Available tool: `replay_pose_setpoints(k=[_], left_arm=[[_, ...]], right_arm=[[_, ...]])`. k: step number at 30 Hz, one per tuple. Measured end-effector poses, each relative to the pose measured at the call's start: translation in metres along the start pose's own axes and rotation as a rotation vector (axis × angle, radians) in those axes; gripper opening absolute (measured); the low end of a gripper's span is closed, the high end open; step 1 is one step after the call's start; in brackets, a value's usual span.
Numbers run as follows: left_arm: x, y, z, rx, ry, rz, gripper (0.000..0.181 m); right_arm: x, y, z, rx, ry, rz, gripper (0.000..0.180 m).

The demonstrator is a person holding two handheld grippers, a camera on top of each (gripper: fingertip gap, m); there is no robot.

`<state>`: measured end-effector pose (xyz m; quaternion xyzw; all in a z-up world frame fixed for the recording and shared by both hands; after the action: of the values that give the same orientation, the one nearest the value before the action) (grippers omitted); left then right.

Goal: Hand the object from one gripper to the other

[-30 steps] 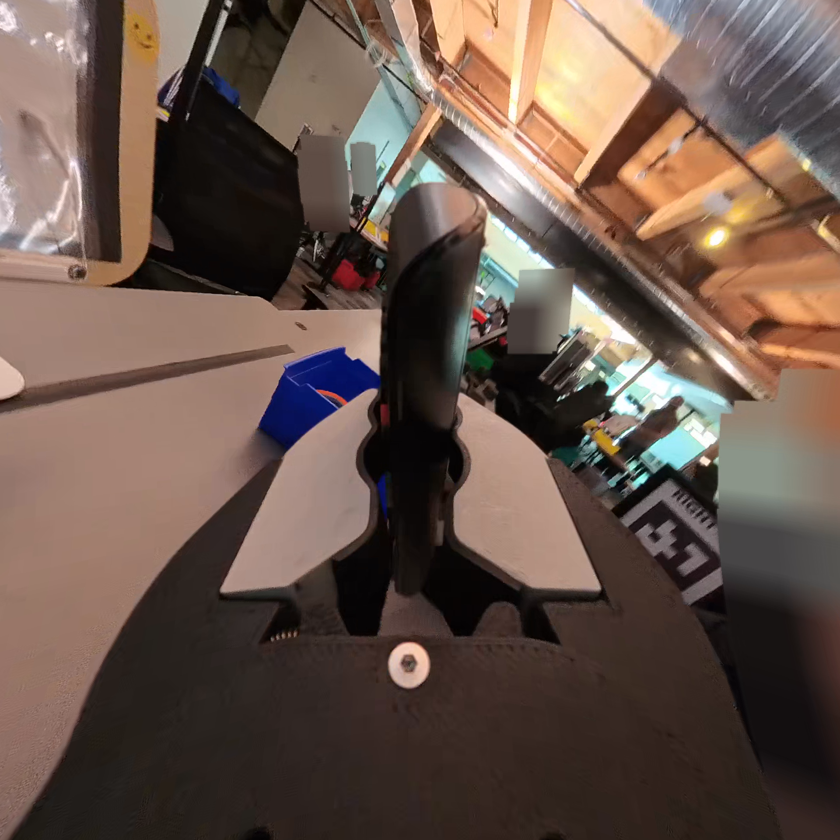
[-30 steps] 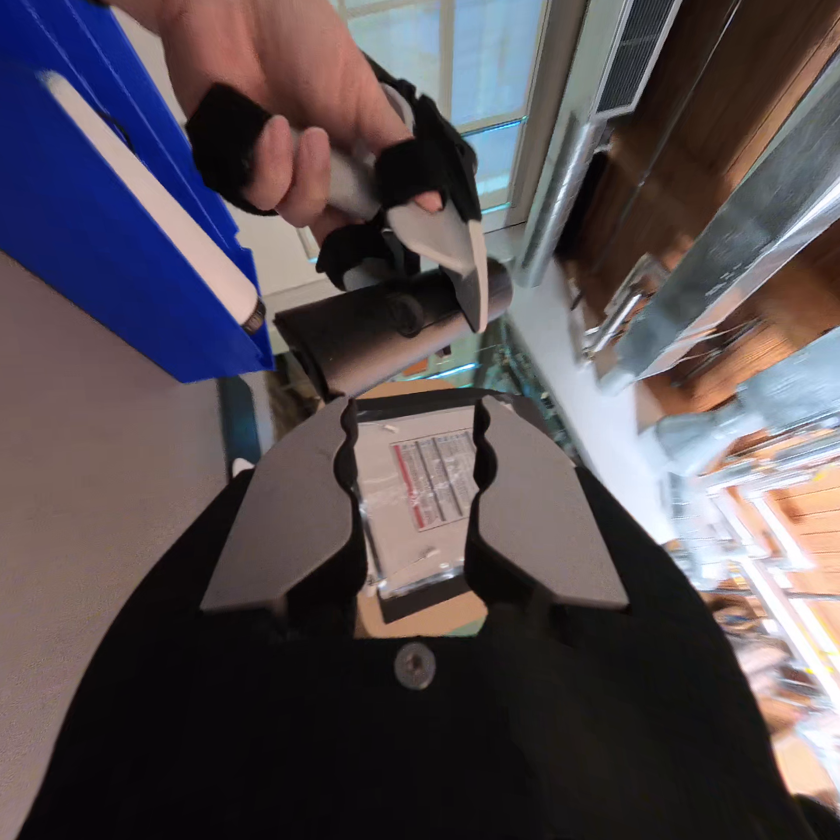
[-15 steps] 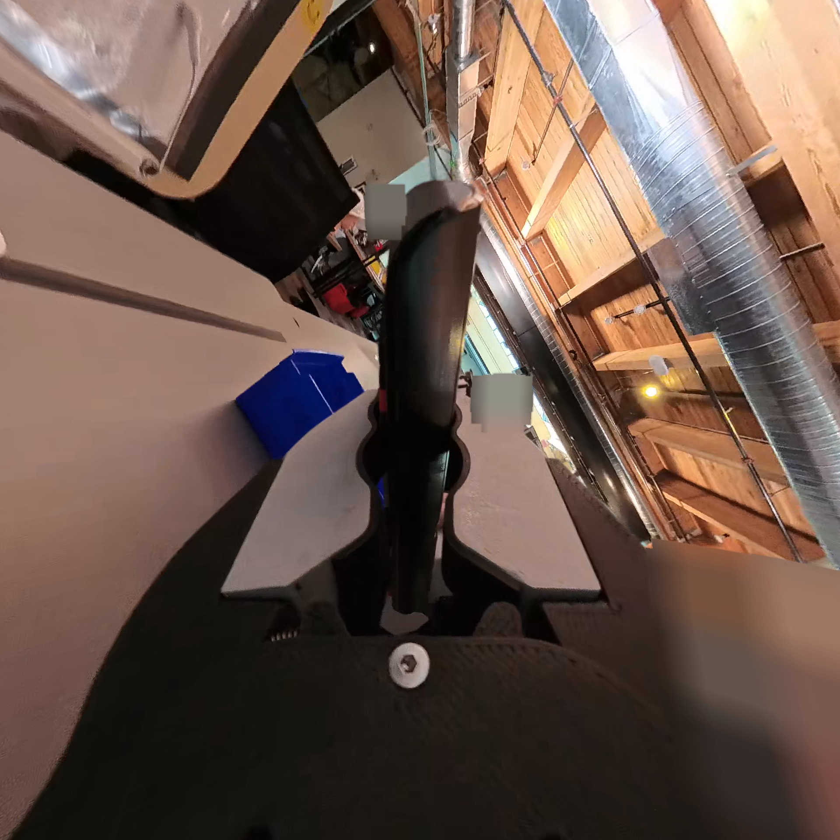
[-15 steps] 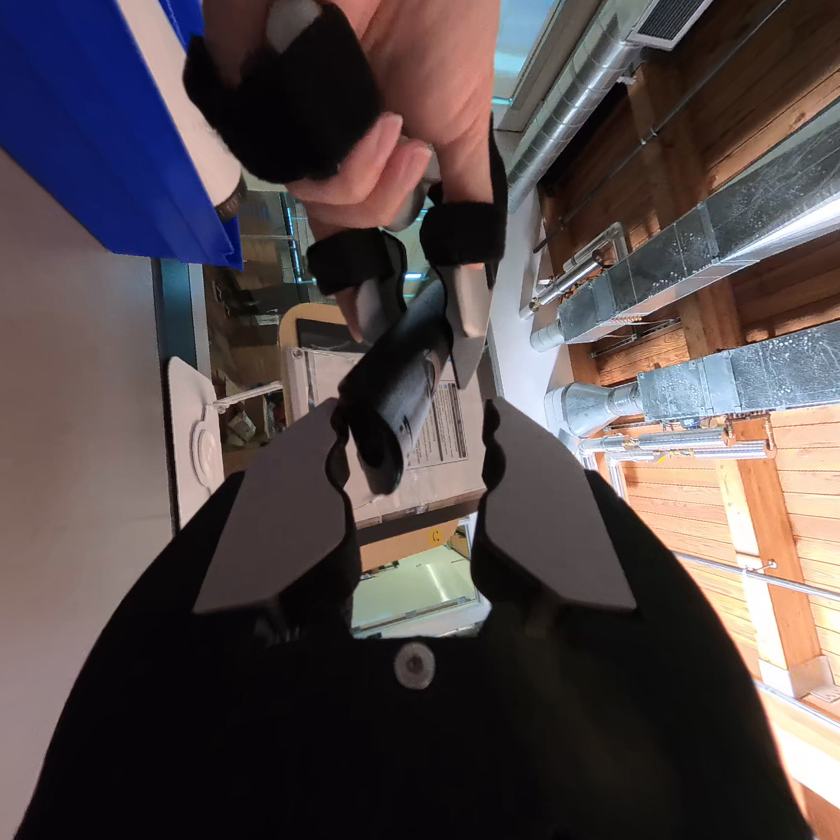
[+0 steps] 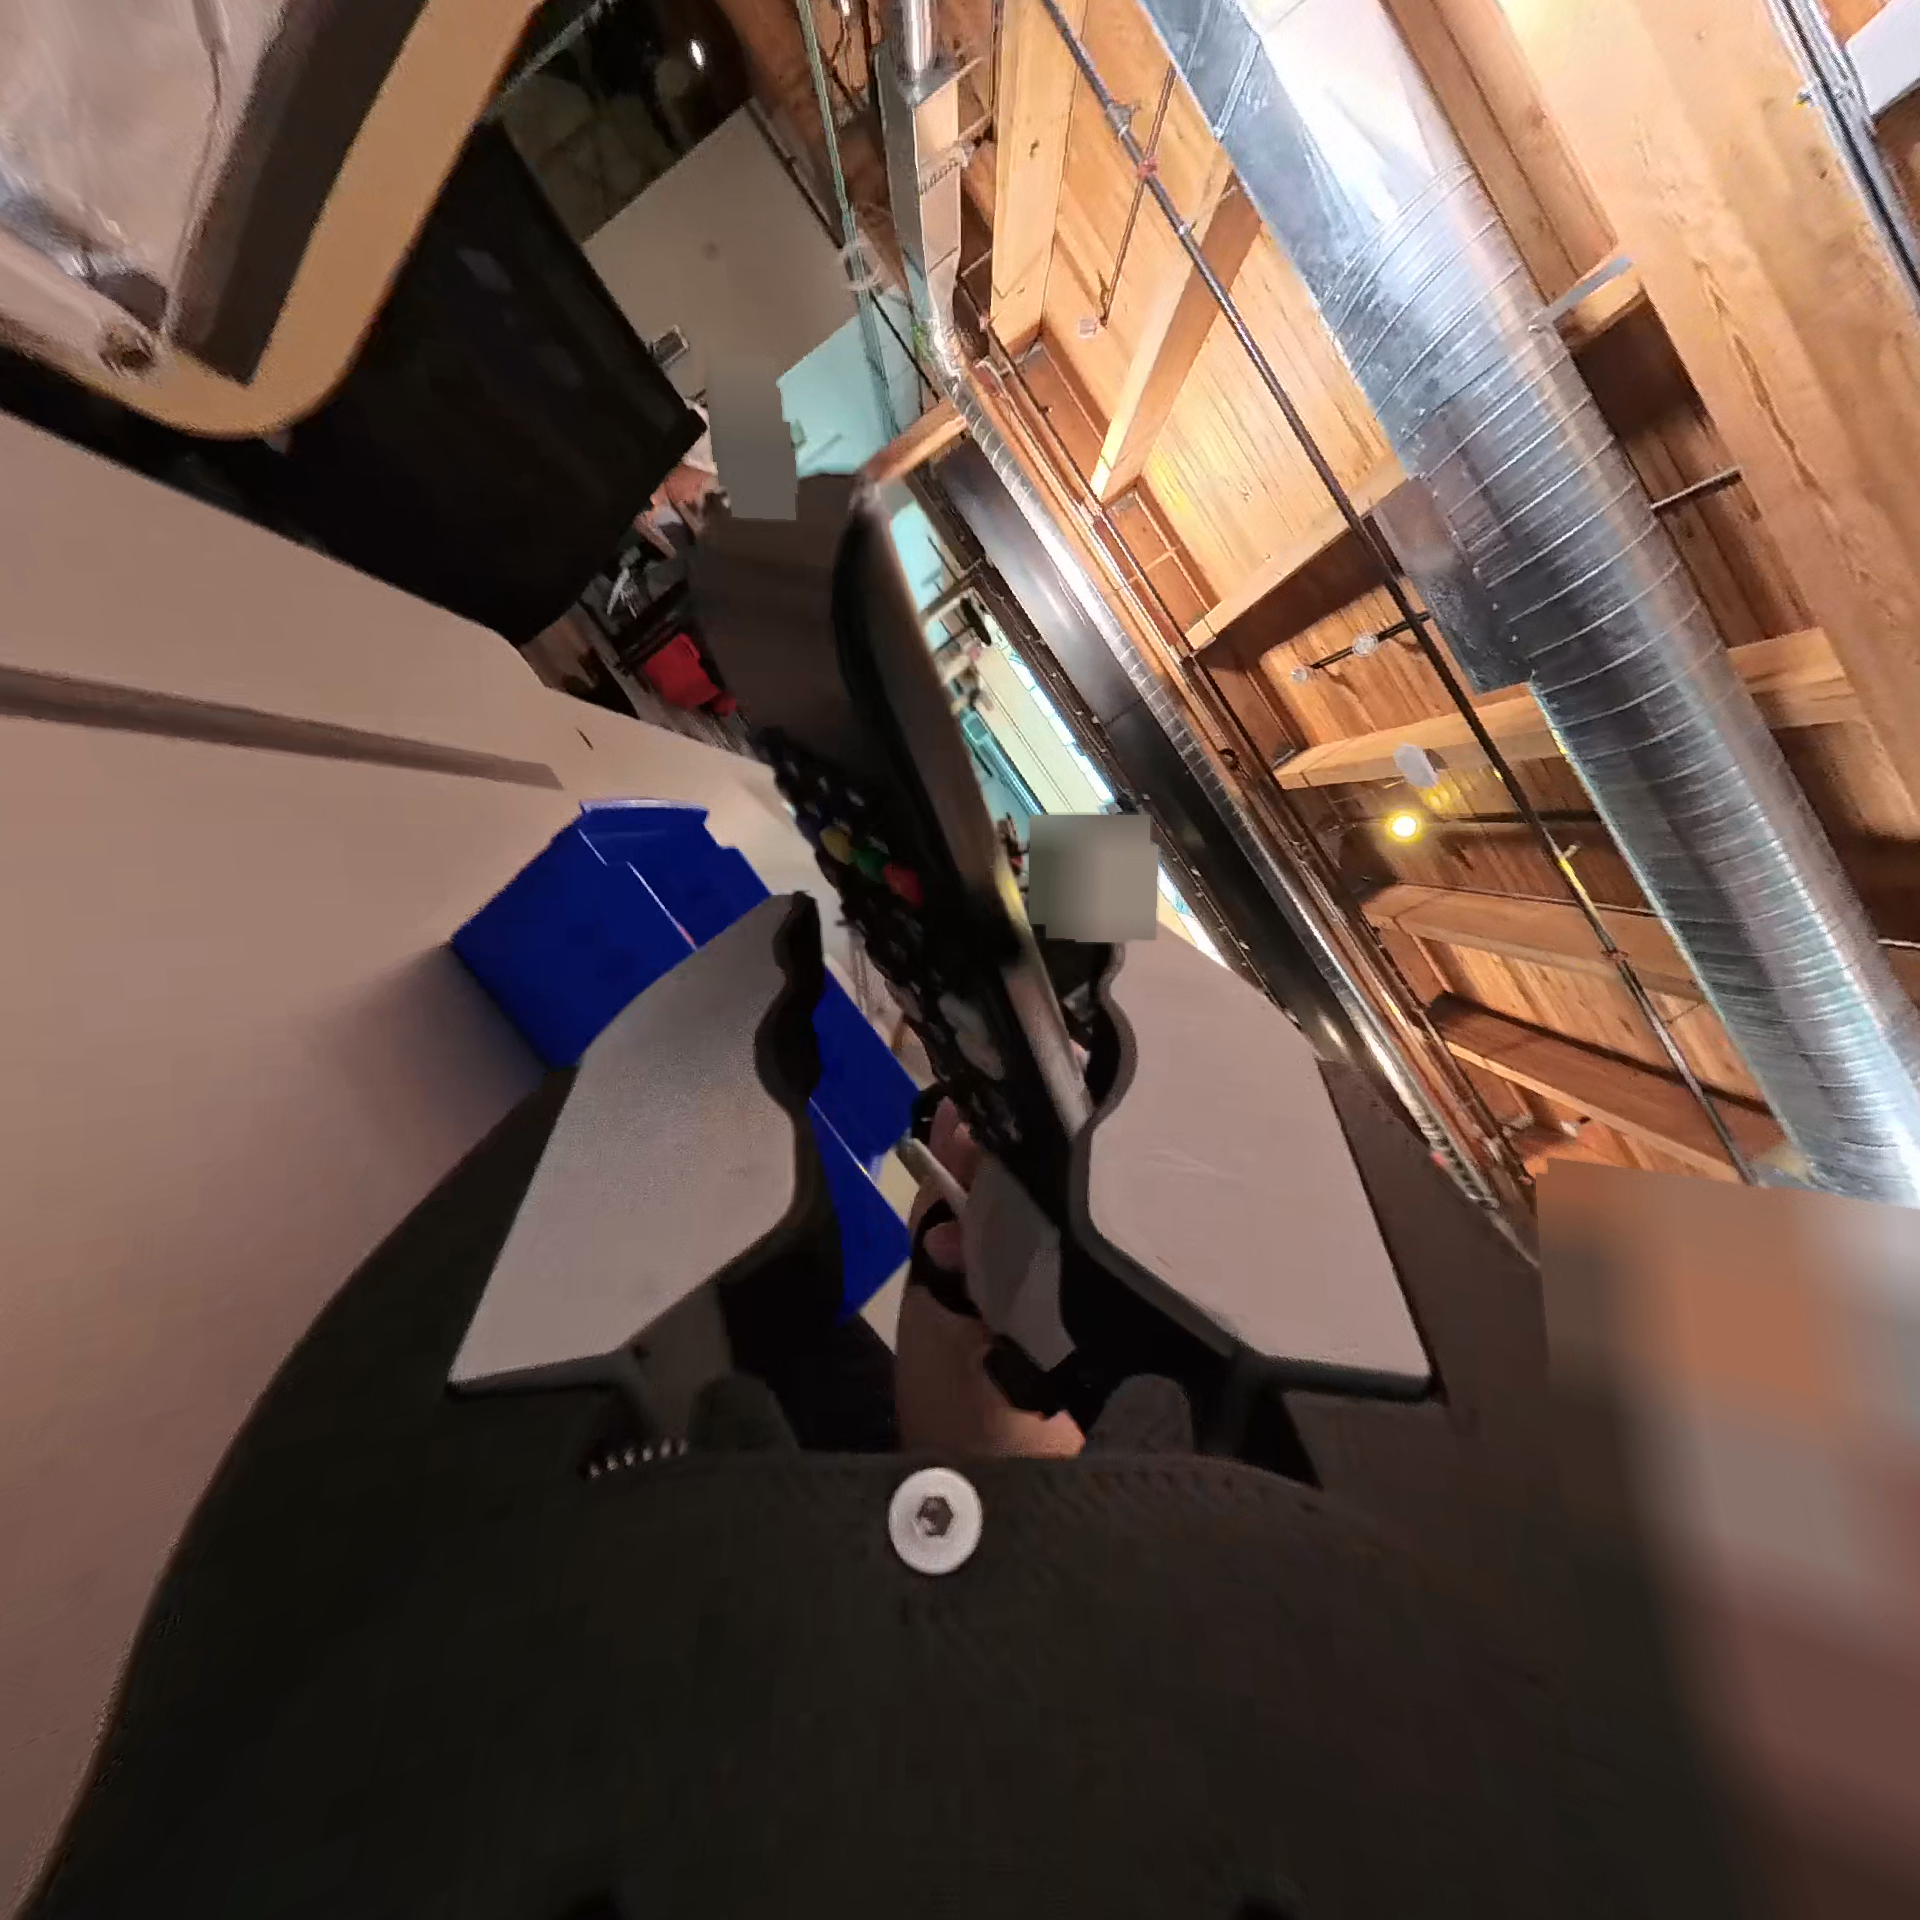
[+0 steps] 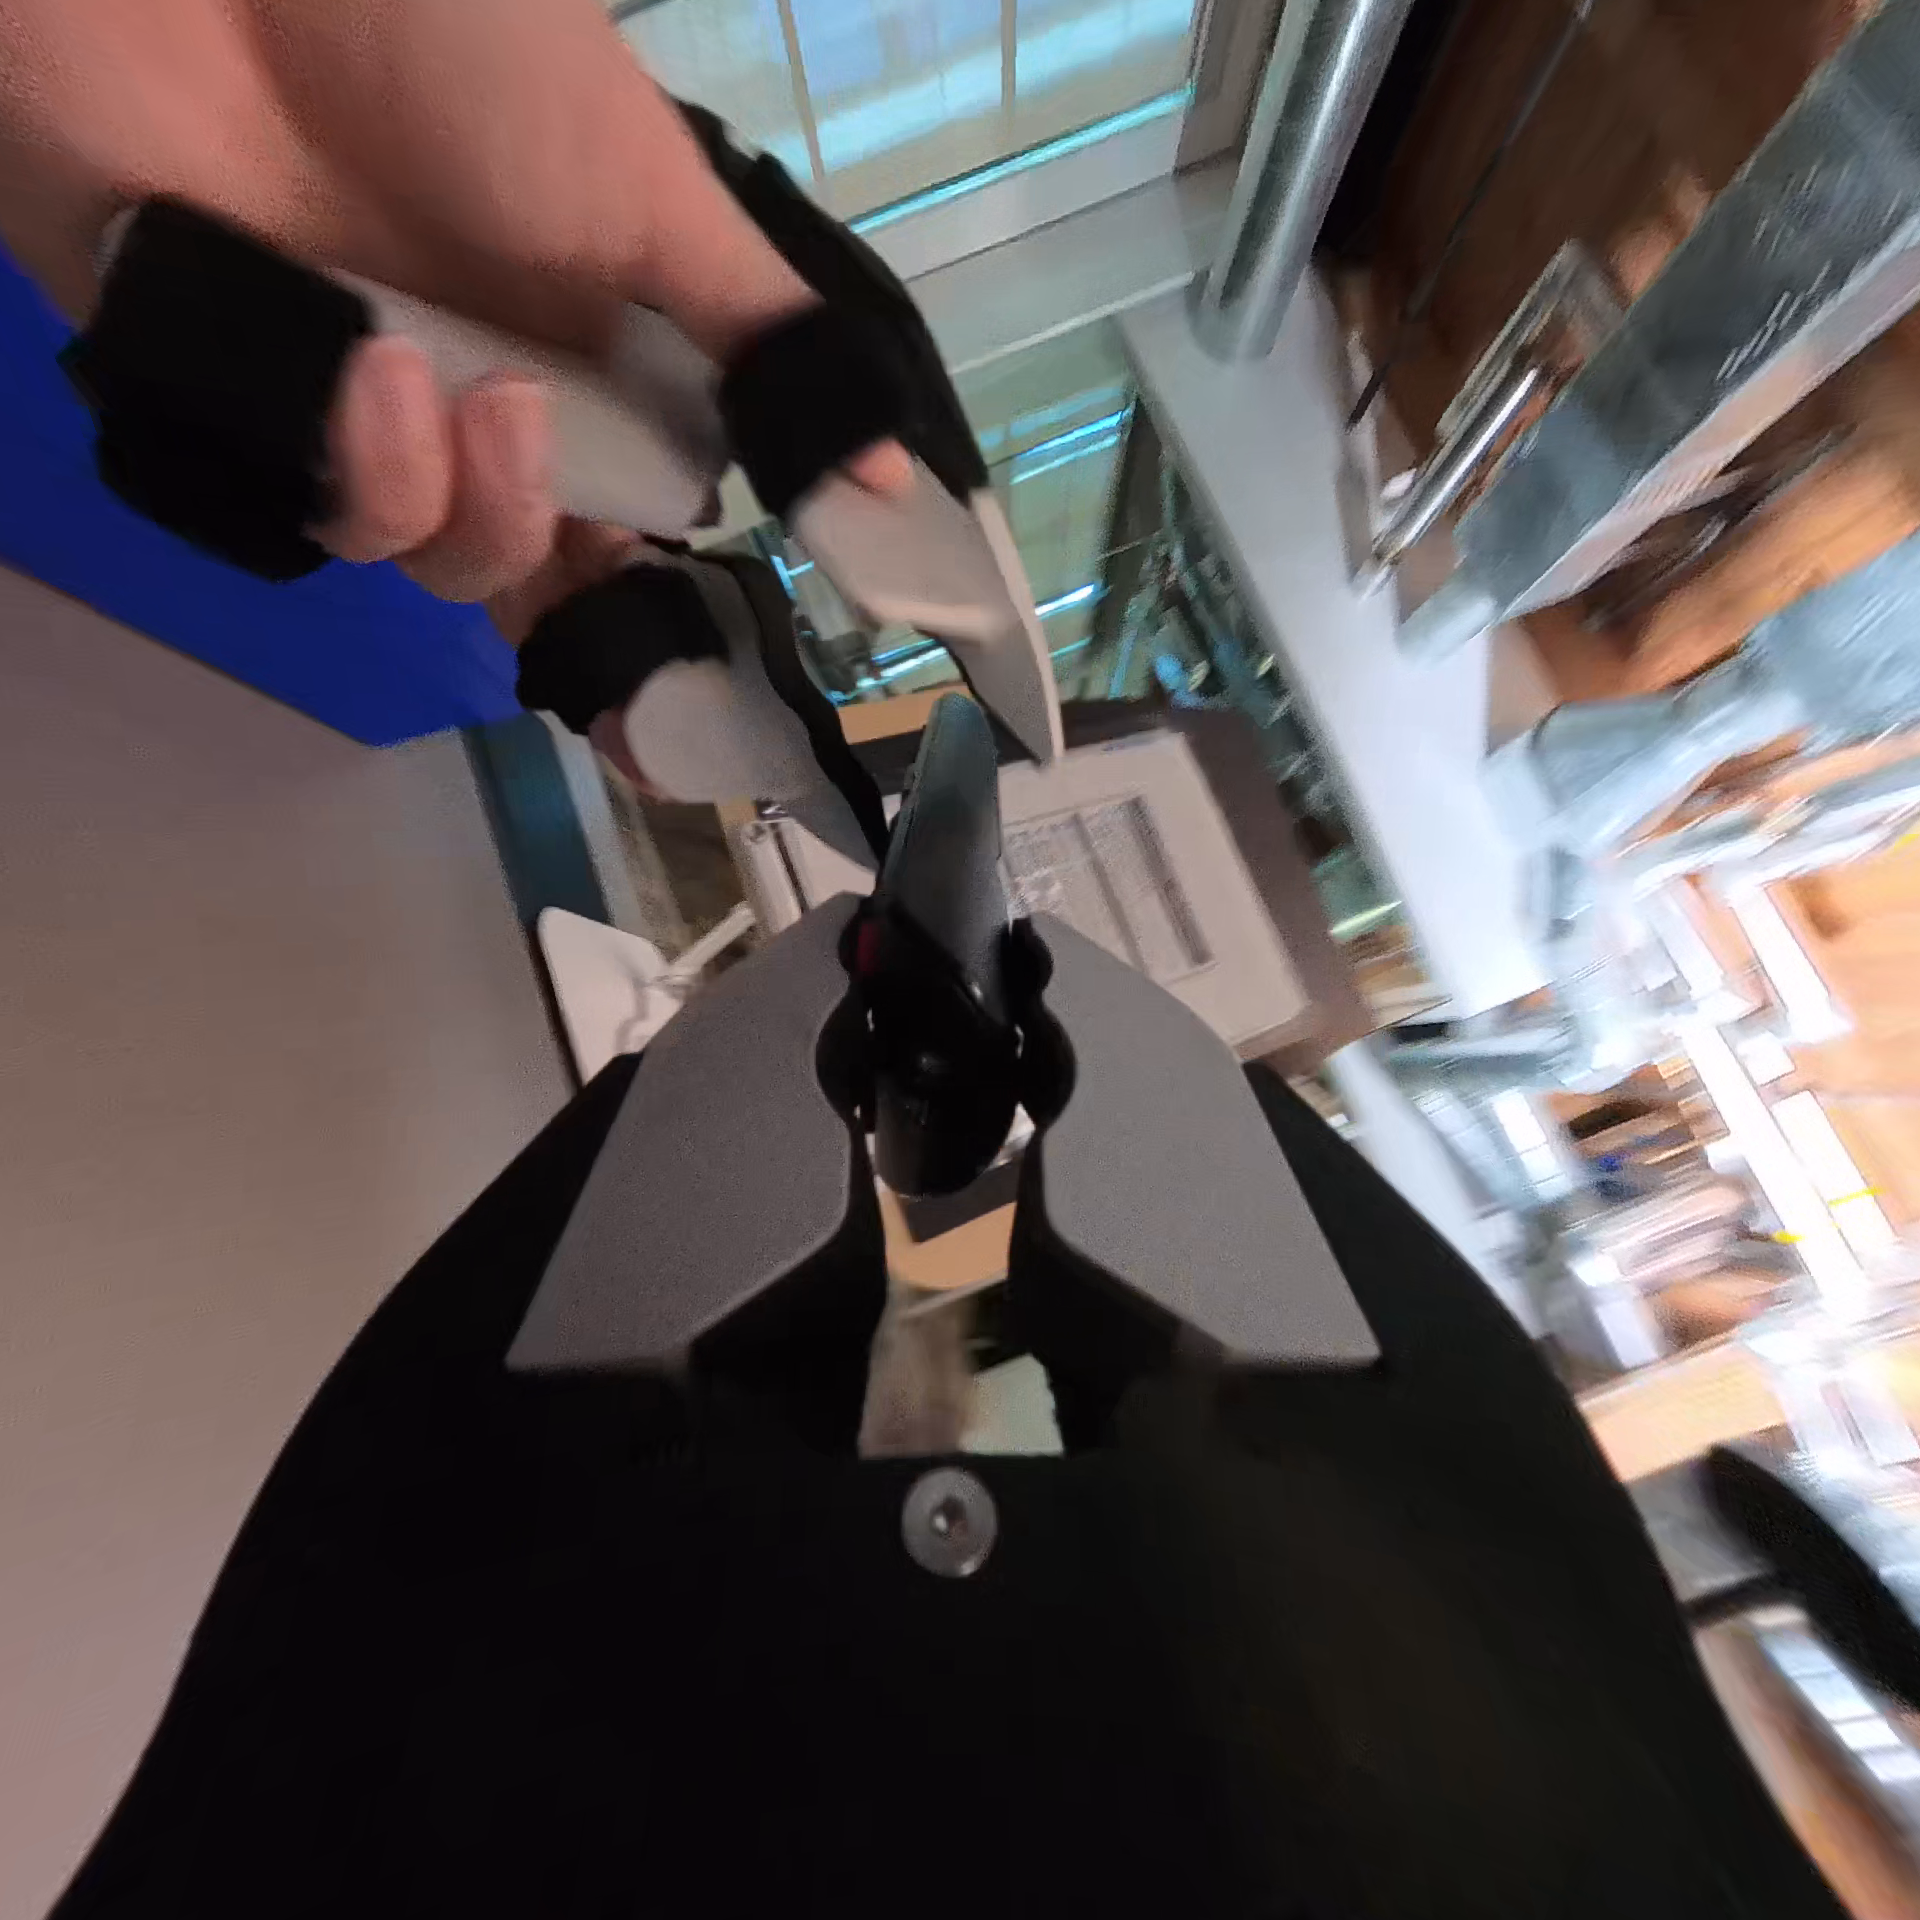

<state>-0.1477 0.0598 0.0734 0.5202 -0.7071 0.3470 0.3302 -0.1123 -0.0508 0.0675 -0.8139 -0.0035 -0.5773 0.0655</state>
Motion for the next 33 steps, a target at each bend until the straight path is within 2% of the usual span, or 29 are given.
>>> replay_pose_setpoints(k=[4,7,11,16,19,22,26,28,31,33], left_arm=[[0.003,0.016,-0.028,0.139,-0.199,-0.057,0.062],[0.006,0.022,-0.036,0.189,-0.295,-0.084,0.074],[0.02,0.005,-0.013,0.072,-0.262,0.092,0.072],[0.025,-0.018,0.024,0.003,-0.36,0.127,0.075],[0.026,-0.022,0.033,0.029,-0.382,0.114,0.074],[0.02,-0.025,0.037,0.023,-0.367,0.087,0.071],[0.018,-0.024,0.036,0.04,-0.34,0.117,0.055],[0.02,-0.022,0.036,0.035,-0.336,0.136,0.032],[0.015,-0.02,0.03,0.019,-0.391,0.078,0.028],[0.014,-0.016,0.021,0.038,-0.451,0.039,0.027]], right_arm=[[0.032,0.006,0.03,0.08,-0.49,-0.017,0.025],[0.05,0.009,0.053,0.261,-1.071,-0.08,0.025],[0.049,0.007,0.077,0.541,-1.742,-0.167,0.024],[0.012,-0.007,0.074,0.94,-2.418,-0.326,0.024],[-0.01,-0.015,0.063,0.987,-2.521,-0.368,0.025],[-0.019,-0.017,0.047,0.997,-2.489,-0.417,0.025],[-0.018,-0.016,0.035,1.012,-2.397,-0.443,0.025],[-0.019,-0.017,0.036,0.977,-2.392,-0.426,0.025],[-0.02,-0.02,0.037,0.896,-2.319,-0.438,0.026],[-0.021,-0.022,0.042,0.788,-2.232,-0.388,0.03]])
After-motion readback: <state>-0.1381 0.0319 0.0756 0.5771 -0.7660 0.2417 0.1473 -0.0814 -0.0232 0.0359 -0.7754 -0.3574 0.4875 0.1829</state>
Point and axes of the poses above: each gripper's, where its closed fingertips meet, y back along the fingers, z out of its underside, x = y × z across the jaws, the point moved 5 cm from there along y, back along the fingers, and after that the axes turned 6 degrees about -z, right-handed, at the moved point
